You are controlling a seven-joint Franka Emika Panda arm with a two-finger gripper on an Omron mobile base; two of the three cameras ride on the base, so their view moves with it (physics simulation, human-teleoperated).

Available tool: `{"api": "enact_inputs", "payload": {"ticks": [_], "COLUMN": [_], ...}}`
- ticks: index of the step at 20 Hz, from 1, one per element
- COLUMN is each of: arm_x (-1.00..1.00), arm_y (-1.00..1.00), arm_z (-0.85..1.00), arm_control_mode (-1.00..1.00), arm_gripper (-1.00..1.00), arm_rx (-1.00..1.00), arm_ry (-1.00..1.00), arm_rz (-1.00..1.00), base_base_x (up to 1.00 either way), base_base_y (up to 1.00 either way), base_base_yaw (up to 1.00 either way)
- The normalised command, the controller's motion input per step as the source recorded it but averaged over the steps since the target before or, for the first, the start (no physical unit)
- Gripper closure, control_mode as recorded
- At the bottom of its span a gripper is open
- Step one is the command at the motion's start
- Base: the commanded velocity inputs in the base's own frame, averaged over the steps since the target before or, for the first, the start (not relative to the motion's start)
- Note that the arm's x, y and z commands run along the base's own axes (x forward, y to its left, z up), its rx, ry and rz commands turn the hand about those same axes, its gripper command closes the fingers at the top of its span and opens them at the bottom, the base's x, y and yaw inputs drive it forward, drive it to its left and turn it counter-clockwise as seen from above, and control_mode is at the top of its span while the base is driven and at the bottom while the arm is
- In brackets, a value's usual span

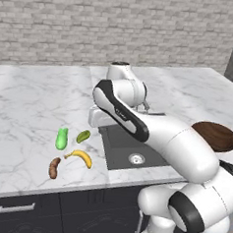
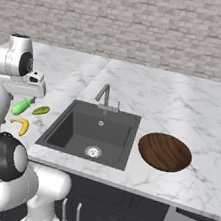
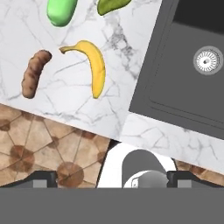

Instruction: There is a mixed pile of frozen fruits and vegetables on the counter. Locate all the frozen vegetables and place the items in a bowl on the counter. Take all the frozen fruits and defrost them in a running sink.

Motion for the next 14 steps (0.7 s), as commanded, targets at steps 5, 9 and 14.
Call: {"api": "enact_inputs", "payload": {"ticks": [5,9,14], "arm_x": [-0.09,-0.04,-0.07], "arm_y": [0.32,0.15,0.12], "arm_z": [-0.13,-0.16,-0.18], "arm_control_mode": [-1.00,-1.00,-1.00], "arm_gripper": [-1.00,-1.00,-1.00], "arm_rx": [-0.04,0.00,0.02], "arm_ry": [0.03,0.04,0.02], "arm_rz": [0.10,0.05,-0.04], "base_base_x": [0.00,0.00,0.00], "base_base_y": [0.00,0.00,0.00], "base_base_yaw": [0.00,0.00,0.00]}}
